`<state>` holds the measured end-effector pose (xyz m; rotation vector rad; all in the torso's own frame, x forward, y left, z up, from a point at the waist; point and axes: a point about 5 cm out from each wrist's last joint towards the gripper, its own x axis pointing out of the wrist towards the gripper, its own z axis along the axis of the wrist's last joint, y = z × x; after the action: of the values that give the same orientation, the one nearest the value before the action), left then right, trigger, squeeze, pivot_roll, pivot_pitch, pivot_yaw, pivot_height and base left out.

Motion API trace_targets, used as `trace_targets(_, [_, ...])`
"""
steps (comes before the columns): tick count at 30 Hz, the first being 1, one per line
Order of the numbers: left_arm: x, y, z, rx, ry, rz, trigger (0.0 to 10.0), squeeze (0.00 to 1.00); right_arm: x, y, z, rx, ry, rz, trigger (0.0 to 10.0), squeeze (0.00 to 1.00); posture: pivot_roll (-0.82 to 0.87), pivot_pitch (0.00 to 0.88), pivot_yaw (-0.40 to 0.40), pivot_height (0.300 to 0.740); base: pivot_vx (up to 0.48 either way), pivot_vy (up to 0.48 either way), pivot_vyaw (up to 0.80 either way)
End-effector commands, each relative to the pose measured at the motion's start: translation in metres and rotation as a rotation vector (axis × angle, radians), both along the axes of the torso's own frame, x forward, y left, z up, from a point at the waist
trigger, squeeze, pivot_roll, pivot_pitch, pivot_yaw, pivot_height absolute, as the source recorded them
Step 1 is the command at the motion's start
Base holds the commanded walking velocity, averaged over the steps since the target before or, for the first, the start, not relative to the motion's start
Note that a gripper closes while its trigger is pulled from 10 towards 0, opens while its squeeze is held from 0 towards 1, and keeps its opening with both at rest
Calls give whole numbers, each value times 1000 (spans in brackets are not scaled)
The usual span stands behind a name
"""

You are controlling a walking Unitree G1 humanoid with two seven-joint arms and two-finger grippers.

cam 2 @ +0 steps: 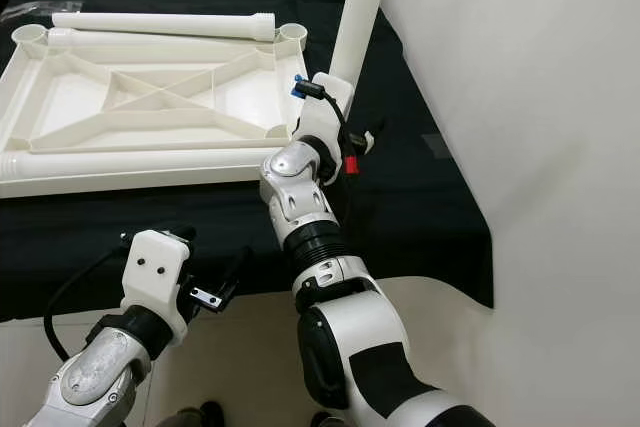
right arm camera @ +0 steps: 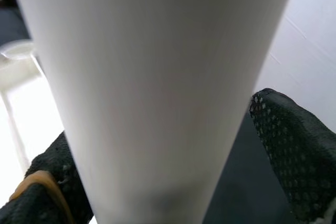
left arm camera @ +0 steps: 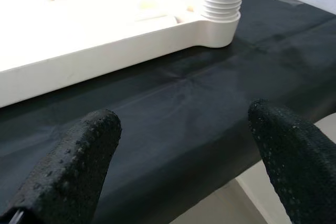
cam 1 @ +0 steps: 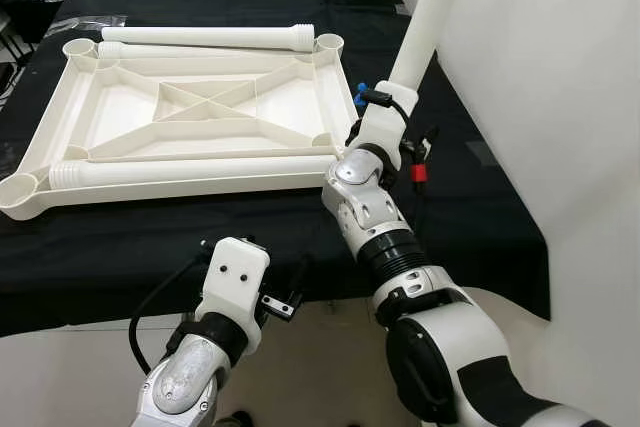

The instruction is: Building children table

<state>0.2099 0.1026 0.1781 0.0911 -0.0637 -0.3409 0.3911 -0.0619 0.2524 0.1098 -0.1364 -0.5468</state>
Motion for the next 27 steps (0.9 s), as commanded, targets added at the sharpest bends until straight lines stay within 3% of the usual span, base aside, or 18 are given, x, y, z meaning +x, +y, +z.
trace_targets(1, [-2, -1, -5, 14, 16, -9, 10000, 0, -1, 0, -1, 14, -18, 19, 10000, 0, 98, 215, -89, 740, 0, 0, 0])
trace_targets(6, [2, -1, -5, 13, 8, -12, 10000, 0, -1, 0, 2, -22, -75, 174, 10000, 0, 93, 201, -85, 740, 0, 0, 0])
trace_targets(19, [7, -2, -3, 14, -10, -12, 10000, 0, -3, -11, -7, -44, -116, 351, 10000, 0, 93, 188, -82, 740, 0, 0, 0])
trace_targets(27, [9, -2, -3, 12, -19, -12, 10000, 0, -5, -14, -8, -5, -194, 626, 10000, 0, 92, 183, -80, 740, 0, 0, 0])
